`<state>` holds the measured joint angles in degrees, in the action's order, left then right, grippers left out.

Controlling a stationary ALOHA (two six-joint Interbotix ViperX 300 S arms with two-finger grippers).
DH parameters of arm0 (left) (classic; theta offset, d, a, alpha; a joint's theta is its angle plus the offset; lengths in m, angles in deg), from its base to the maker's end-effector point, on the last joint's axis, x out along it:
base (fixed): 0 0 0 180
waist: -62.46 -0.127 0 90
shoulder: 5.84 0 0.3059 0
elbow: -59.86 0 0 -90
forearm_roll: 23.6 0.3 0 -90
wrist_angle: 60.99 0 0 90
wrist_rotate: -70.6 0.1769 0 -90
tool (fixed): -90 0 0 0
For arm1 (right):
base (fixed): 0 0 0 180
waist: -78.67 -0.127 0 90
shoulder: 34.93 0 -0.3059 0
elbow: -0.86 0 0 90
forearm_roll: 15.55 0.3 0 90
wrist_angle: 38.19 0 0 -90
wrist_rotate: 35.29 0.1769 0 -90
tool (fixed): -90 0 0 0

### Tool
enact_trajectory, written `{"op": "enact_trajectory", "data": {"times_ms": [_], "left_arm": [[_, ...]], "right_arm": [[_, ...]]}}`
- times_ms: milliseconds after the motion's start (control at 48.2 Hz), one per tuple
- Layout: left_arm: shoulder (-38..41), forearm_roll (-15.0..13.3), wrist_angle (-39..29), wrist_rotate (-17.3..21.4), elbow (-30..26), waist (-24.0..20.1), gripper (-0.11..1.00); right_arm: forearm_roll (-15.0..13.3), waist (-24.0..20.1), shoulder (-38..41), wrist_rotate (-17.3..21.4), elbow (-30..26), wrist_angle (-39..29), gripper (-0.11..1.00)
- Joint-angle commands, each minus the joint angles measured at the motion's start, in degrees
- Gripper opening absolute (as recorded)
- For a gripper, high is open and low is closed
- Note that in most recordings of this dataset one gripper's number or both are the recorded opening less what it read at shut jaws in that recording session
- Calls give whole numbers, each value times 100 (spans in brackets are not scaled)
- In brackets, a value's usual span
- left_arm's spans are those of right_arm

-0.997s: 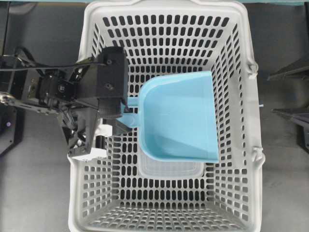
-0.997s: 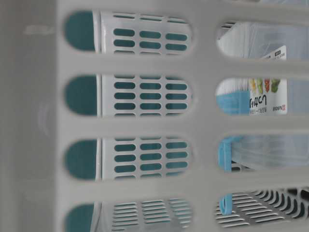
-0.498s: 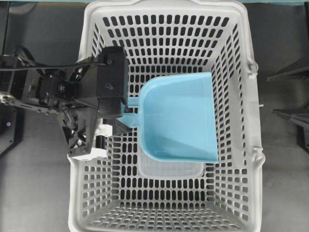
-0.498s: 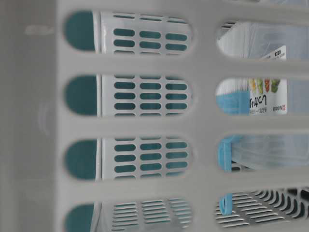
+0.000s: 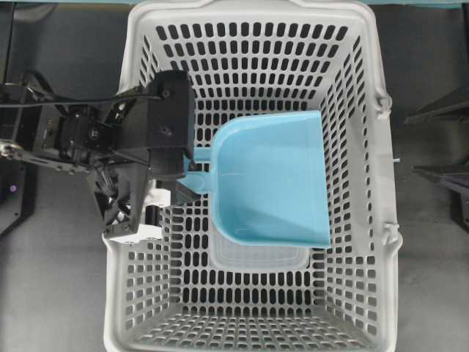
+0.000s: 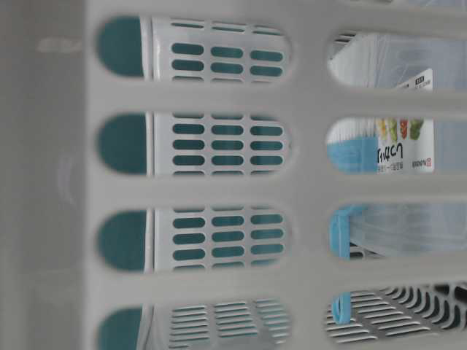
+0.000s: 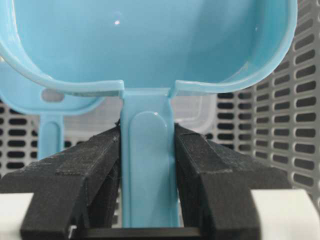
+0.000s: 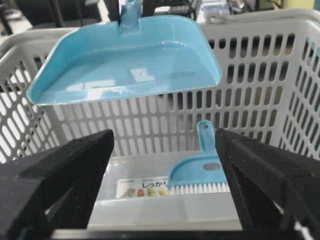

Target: Pick up the dustpan from the shopping basket with the left arm.

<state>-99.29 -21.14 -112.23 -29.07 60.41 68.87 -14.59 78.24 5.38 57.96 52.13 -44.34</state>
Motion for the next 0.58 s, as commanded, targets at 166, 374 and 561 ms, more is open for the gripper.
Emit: {"op": "enact_trajectory", "data": {"times_ms": [166,374,561], "left_arm": [[-97,18,44,9,-149,-9,30],[-88,18,53,9,-149,-9,30],[-88,18,62,9,-149,-9,30]], "right_arm": [[18,-9,35,9,-26,53,78],[18,-18,35,9,-18,53,78],[18,-9,26,9,-18,53,78]]}}
